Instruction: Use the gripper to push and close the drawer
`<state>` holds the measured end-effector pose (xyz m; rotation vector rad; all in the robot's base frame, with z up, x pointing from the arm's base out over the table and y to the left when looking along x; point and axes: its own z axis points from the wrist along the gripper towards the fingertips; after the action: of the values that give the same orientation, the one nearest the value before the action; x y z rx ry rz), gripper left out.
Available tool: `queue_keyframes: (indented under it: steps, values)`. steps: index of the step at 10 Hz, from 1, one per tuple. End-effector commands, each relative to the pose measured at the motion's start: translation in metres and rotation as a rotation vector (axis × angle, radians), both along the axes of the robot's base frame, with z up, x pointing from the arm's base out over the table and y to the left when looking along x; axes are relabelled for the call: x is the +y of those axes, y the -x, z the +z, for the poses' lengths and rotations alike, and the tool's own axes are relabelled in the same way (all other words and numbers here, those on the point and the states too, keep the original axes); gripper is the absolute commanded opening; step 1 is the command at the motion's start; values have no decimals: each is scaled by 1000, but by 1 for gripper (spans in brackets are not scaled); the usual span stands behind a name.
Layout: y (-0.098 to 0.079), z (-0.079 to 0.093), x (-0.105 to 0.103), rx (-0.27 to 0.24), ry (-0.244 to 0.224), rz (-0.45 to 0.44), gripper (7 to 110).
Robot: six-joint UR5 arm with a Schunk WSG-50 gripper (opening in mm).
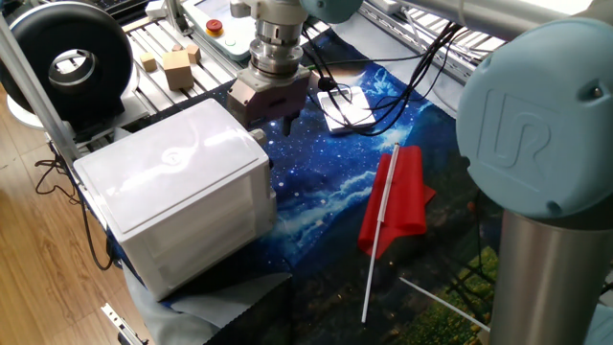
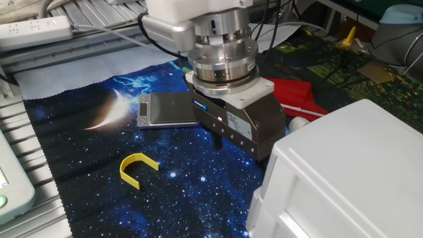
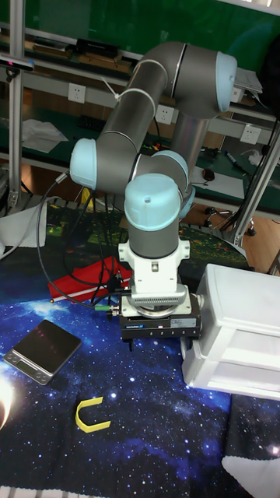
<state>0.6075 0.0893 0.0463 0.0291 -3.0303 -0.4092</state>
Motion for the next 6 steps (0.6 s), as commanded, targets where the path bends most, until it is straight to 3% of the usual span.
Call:
queue_keyframes:
  steps: [1, 3, 6]
  values:
    - [-2, 5, 10, 1, -48, -16, 109]
    - [-2, 3, 9, 5, -53, -18, 109]
    - [-2, 5, 18, 6, -112, -19, 109]
